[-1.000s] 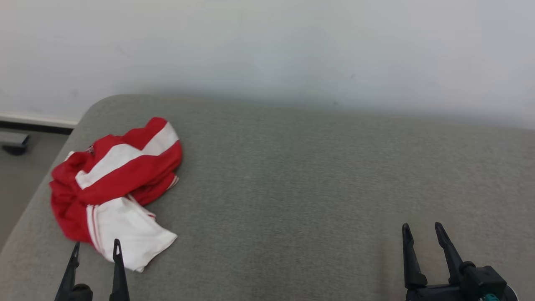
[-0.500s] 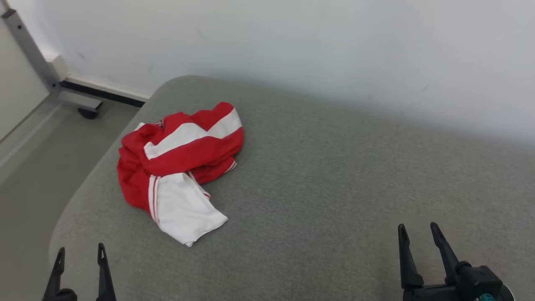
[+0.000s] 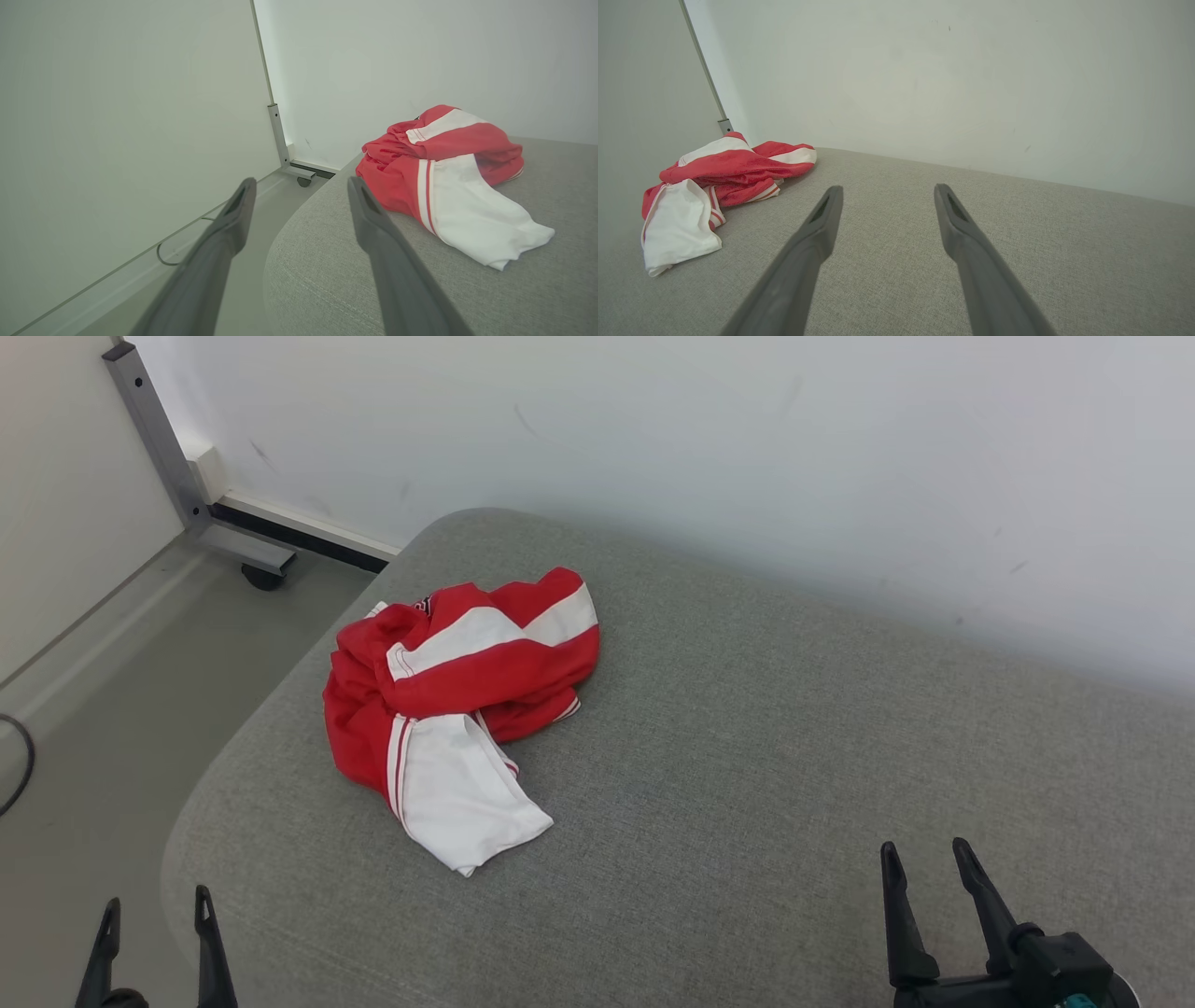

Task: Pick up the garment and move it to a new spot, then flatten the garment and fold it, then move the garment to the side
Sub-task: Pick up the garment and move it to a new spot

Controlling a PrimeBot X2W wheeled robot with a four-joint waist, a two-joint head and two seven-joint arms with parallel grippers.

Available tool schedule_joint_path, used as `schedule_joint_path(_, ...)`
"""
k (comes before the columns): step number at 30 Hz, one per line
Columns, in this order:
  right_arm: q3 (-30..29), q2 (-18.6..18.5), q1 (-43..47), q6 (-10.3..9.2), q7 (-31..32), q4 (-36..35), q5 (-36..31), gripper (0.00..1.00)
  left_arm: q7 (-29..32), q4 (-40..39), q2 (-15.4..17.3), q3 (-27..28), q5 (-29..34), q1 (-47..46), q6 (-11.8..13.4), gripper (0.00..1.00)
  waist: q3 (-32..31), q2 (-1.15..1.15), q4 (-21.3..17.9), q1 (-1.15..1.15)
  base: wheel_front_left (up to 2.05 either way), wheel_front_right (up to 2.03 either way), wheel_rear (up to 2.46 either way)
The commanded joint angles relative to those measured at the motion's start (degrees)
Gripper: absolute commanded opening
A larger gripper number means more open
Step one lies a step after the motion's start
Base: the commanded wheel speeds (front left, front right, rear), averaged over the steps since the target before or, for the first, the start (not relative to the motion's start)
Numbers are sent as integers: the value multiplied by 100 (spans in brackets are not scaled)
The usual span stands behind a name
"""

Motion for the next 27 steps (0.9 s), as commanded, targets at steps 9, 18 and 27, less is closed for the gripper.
schedule_joint_path(9,36,3,59,19,-4,13,45,100,-20,-78,-38,130,59,69,5,100,7,0,-119,0,0,0,0)
schedule_joint_path(18,105,3,-191,19,-4,-44,-153,100,-19,-21,-24,319,-197,-546,-208,100,323,0,-566,0,0,0,0)
schedule_joint_path(27,66,1,-634,18,-4,-166,-400,100,-20,285,291,751,-535,-1893,-554,100,1099,0,-1509,0,0,0,0)
